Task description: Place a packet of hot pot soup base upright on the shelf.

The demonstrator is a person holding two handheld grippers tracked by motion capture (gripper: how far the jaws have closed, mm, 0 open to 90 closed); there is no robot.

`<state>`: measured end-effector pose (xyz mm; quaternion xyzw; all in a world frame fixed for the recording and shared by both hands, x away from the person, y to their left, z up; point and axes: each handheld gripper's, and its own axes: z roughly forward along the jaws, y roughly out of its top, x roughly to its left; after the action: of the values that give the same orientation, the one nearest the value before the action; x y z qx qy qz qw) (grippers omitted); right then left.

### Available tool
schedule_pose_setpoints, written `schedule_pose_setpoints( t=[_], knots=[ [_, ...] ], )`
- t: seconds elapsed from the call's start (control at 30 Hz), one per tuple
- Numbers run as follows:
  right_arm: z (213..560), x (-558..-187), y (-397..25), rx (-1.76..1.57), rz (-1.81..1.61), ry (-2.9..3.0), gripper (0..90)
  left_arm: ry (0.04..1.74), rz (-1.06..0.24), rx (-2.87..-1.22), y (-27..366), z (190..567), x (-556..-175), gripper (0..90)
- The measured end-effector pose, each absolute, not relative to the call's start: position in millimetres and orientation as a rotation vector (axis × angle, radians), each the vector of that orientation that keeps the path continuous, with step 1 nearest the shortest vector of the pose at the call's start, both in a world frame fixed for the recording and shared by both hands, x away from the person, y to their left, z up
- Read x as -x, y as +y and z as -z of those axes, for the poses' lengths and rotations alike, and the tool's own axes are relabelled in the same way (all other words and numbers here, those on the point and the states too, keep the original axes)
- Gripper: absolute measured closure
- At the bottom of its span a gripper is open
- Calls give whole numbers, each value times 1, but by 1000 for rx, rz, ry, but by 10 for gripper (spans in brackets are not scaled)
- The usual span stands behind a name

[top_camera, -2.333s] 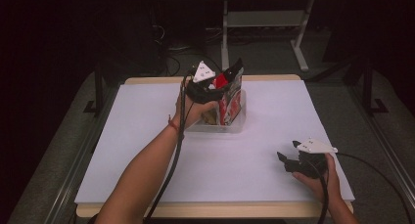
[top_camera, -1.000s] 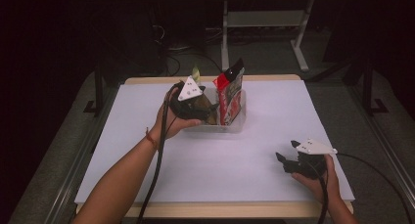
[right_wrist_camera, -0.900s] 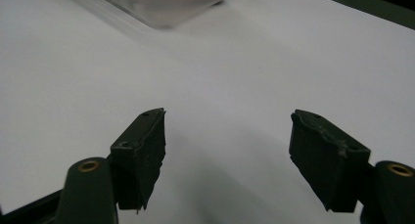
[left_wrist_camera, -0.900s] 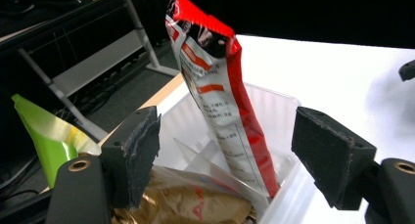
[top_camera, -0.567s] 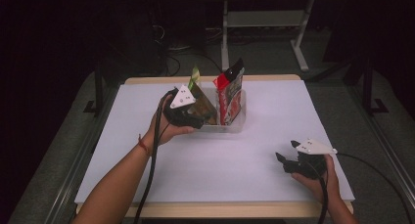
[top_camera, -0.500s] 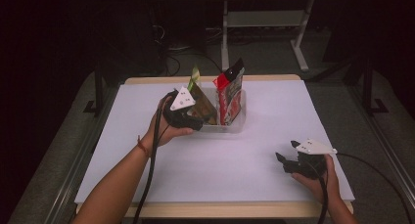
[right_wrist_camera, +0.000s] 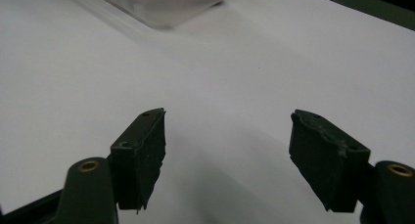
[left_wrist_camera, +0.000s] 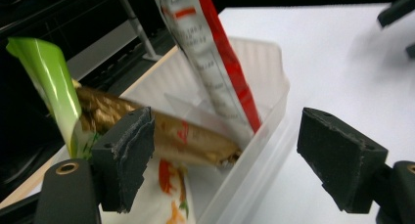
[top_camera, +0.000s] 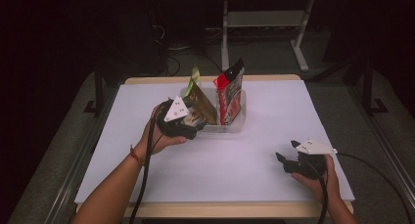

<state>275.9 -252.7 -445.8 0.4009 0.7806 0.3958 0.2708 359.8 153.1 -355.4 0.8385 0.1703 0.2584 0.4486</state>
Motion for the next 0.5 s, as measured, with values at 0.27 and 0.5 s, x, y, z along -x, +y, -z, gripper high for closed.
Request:
schedule_pose_setpoints(
  t=[0.27,0.5],
  knots=[
    [446,-276,-252,-1078,-1064,2105,288,418,-669,-2118,165,369,-352,195],
    [446,-276,-252,-1081,-1061,2106,288,417,-685,-2139,173,378,-345,197]
  ],
)
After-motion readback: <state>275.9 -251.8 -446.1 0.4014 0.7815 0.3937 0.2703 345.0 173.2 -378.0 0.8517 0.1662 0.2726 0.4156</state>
